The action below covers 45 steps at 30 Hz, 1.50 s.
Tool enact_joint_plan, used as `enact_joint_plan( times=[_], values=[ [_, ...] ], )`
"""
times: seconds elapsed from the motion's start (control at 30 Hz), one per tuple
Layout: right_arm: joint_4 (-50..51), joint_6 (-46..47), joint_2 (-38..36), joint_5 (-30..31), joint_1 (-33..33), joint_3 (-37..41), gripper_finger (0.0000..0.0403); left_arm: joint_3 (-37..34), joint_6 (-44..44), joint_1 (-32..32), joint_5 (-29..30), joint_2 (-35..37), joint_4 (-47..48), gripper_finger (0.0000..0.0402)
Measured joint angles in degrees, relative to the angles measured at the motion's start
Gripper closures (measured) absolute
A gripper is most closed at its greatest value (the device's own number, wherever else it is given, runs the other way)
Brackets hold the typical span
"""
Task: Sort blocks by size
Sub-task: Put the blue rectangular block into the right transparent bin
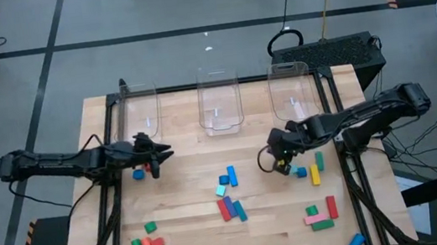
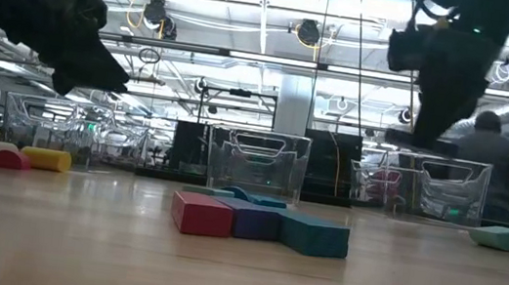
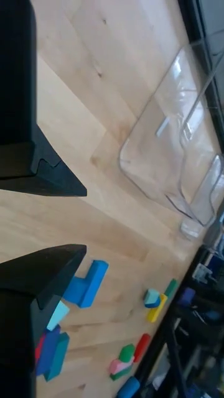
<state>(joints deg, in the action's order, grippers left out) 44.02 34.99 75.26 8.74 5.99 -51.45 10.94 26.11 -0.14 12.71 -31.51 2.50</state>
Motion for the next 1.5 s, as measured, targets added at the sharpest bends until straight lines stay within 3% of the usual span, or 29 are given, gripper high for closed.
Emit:
enact_joint_plan(
  times=[0.6,0.9,1.17,1.33,1.5],
  values=[
    [8.8,-12.4,0.0,5.7,-21.6,-7.6,0.0316,0.0,0.5,0.0,1.1,-10.0,-5.1,0.0265],
    [8.8,-13.9,0.0,16.6,-32.1,-7.4,0.0316,0.0,0.6,0.0,1.1,-14.3,-5.0,0.0265],
    [4.4,-15.9,3.1,16.4,-41.1,-3.3,0.0316,0.0,0.6,0.0,1.1,-15.0,-5.1,0.0265],
    [-0.4,-18.1,5.9,10.1,-44.9,-1.6,0.0316,0.0,0.6,0.0,1.0,-15.0,-5.1,0.0265],
    [-2.5,-19.7,10.2,8.9,-47.0,-1.5,0.0316,0.0,0.6,0.0,1.0,-15.0,-5.0,0.0265]
  ],
)
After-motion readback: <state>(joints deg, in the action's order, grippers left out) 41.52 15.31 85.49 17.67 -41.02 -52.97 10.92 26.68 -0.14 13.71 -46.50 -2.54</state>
